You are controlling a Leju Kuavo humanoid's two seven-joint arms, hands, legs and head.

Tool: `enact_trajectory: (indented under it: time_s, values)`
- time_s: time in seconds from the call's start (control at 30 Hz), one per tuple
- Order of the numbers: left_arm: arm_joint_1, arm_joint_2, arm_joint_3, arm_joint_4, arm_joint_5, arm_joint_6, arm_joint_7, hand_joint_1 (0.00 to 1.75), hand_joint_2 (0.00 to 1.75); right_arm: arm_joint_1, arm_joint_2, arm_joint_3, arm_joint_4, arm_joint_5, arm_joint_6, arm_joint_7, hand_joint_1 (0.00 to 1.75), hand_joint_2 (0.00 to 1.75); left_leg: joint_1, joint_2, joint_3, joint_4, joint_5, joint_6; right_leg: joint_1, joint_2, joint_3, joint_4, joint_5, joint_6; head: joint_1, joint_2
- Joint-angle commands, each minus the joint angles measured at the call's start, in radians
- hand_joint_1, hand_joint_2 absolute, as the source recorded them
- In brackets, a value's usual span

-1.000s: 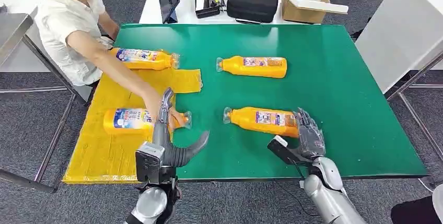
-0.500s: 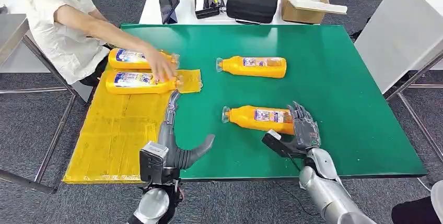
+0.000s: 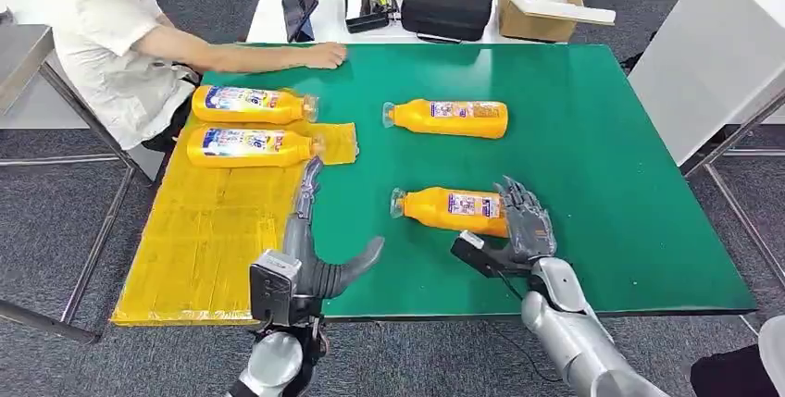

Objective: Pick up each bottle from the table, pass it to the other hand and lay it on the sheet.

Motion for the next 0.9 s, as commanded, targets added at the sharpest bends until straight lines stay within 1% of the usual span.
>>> enact_trajectory:
  time_s: [0.03,0.1,0.13,0.17,0.2,0.27,0.3,0.33,0.4,0.43,0.47,0.5,0.53,0.6,0.63,0.67,0.73,0.8,0.87,0.9]
  values:
    - [-0.043,0.010,-0.034,0.067,0.005,-0.003,0.006,0.00,1.75,-0.054,0.005,0.042,0.057,-0.011,0.022,0.007,0.00,1.75,0.002,0.003,0.004,0.000,-0.002,-0.001,0.002,0.001,0.004,-0.001,-0.001,-0.005,0.000,0.000]
    - [-0.043,0.010,-0.034,0.067,0.005,-0.003,0.006,0.00,1.75,-0.054,0.005,0.042,0.057,-0.011,0.022,0.007,0.00,1.75,0.001,0.002,0.002,0.000,-0.001,0.000,0.001,0.001,0.002,0.000,-0.001,-0.003,0.000,0.000]
    - [-0.043,0.010,-0.034,0.067,0.005,-0.003,0.006,0.00,1.75,-0.054,0.005,0.042,0.057,-0.011,0.022,0.007,0.00,1.75,0.002,0.005,0.006,0.001,-0.004,-0.001,0.003,0.002,0.006,-0.001,-0.002,-0.007,0.000,0.000]
    - [-0.043,0.010,-0.034,0.067,0.005,-0.003,0.006,0.00,1.75,-0.054,0.005,0.042,0.057,-0.011,0.022,0.007,0.00,1.75,0.001,0.002,0.003,0.000,-0.001,-0.001,0.001,0.001,0.003,-0.001,-0.001,-0.003,0.000,0.000]
    - [-0.043,0.011,-0.034,0.067,0.006,-0.004,0.007,0.00,1.75,-0.057,0.006,0.040,0.076,-0.018,0.038,0.014,0.00,1.75,0.001,0.003,0.004,0.001,-0.003,-0.001,0.002,0.001,0.004,-0.001,-0.002,-0.005,0.000,0.000]
    - [-0.045,0.012,-0.038,0.074,0.008,-0.007,0.013,0.00,1.75,-0.071,0.000,0.041,0.124,-0.029,0.083,0.036,0.00,1.75,0.001,0.001,0.002,0.000,-0.001,0.000,0.001,0.000,0.003,-0.001,-0.001,-0.003,0.000,0.000]
    - [-0.048,0.012,-0.039,0.078,0.009,-0.009,0.015,0.00,1.75,-0.081,-0.002,0.039,0.157,-0.042,0.119,0.044,0.00,1.75,0.001,0.002,0.004,0.000,-0.002,-0.001,0.002,0.001,0.004,-0.001,-0.001,-0.005,0.000,0.000]
    - [-0.050,0.011,-0.042,0.082,0.010,-0.011,0.016,0.00,1.75,-0.091,-0.008,0.044,0.189,-0.046,0.147,0.051,0.00,1.75,0.001,0.002,0.003,0.000,-0.001,-0.001,0.001,0.000,0.004,-0.001,-0.001,-0.004,0.000,0.000]
    - [-0.054,0.010,-0.045,0.086,0.011,-0.015,0.017,0.00,1.75,-0.094,-0.014,0.032,0.219,-0.067,0.170,0.048,0.00,1.75,0.001,0.000,0.002,0.000,0.000,0.000,0.001,-0.001,0.002,-0.001,0.000,-0.002,0.000,0.000]
    - [-0.058,0.009,-0.047,0.094,0.014,-0.019,0.019,0.00,1.75,-0.105,-0.014,0.033,0.247,-0.077,0.201,0.046,0.00,1.75,0.001,0.001,0.004,0.000,-0.001,0.000,0.002,-0.001,0.005,-0.001,-0.001,-0.004,0.000,0.000]
    - [-0.059,0.009,-0.048,0.097,0.016,-0.021,0.021,0.00,1.75,-0.107,-0.016,0.030,0.256,-0.083,0.211,0.045,0.49,1.75,0.001,-0.001,0.003,0.000,0.000,0.000,0.002,-0.002,0.004,-0.002,-0.001,-0.003,0.000,0.000]
    - [-0.062,0.008,-0.051,0.102,0.020,-0.027,0.023,0.00,1.75,-0.109,-0.023,0.029,0.273,-0.088,0.219,0.042,1.55,1.75,0.001,-0.001,0.004,0.000,0.000,0.000,0.001,-0.002,0.004,-0.002,0.000,-0.003,0.000,0.000]
    - [-0.065,0.008,-0.052,0.105,0.024,-0.032,0.024,0.00,1.75,-0.113,-0.026,0.031,0.288,-0.093,0.246,0.040,1.75,1.75,0.002,-0.001,0.005,0.000,-0.001,0.000,0.002,-0.003,0.006,-0.002,-0.001,-0.004,0.000,0.000]
    - [-0.070,0.006,-0.053,0.110,0.028,-0.037,0.025,0.00,1.75,-0.108,-0.033,0.025,0.299,-0.104,0.258,0.035,1.75,1.75,0.001,-0.001,0.006,-0.001,0.000,0.000,0.001,-0.002,0.006,-0.002,0.000,-0.003,0.000,0.000]
    - [-0.071,0.006,-0.053,0.111,0.028,-0.038,0.025,0.00,1.75,-0.101,-0.036,0.025,0.304,-0.105,0.260,0.037,1.75,1.75,0.002,-0.001,0.008,-0.001,0.000,0.000,0.003,-0.003,0.008,-0.004,0.000,-0.006,0.000,0.000]
    - [-0.071,0.005,-0.053,0.112,0.029,-0.039,0.025,0.00,1.75,-0.097,-0.037,0.023,0.306,-0.106,0.261,0.040,1.75,1.75,0.002,-0.001,0.008,-0.001,0.000,0.000,0.002,-0.003,0.008,-0.003,0.000,-0.003,0.000,0.000]
    - [-0.071,0.006,-0.053,0.113,0.031,-0.045,0.025,0.00,1.75,-0.076,-0.045,0.018,0.308,-0.116,0.276,0.044,1.75,1.75,0.002,-0.002,0.011,-0.001,0.000,0.000,0.003,-0.004,0.009,-0.004,0.000,-0.004,0.000,0.000]
    - [-0.072,0.006,-0.053,0.112,0.031,-0.047,0.025,0.00,1.75,-0.067,-0.052,0.014,0.308,-0.120,0.278,0.045,1.75,1.75,0.002,-0.004,0.013,-0.001,0.000,0.000,0.003,-0.006,0.004,-0.004,0.000,-0.005,0.000,0.000]
    - [-0.072,0.006,-0.053,0.112,0.031,-0.047,0.025,0.00,1.75,-0.065,-0.054,0.013,0.308,-0.121,0.277,0.044,1.75,1.75,0.002,-0.003,0.014,-0.001,-0.001,0.001,0.003,-0.004,0.005,-0.005,-0.001,-0.003,0.000,0.000]
    - [-0.072,0.006,-0.053,0.112,0.031,-0.047,0.025,0.00,1.75,-0.065,-0.054,0.013,0.308,-0.121,0.277,0.044,1.75,1.75,0.002,-0.004,0.015,-0.002,-0.001,0.001,0.004,-0.006,0.006,-0.006,-0.001,-0.005,0.000,0.000]
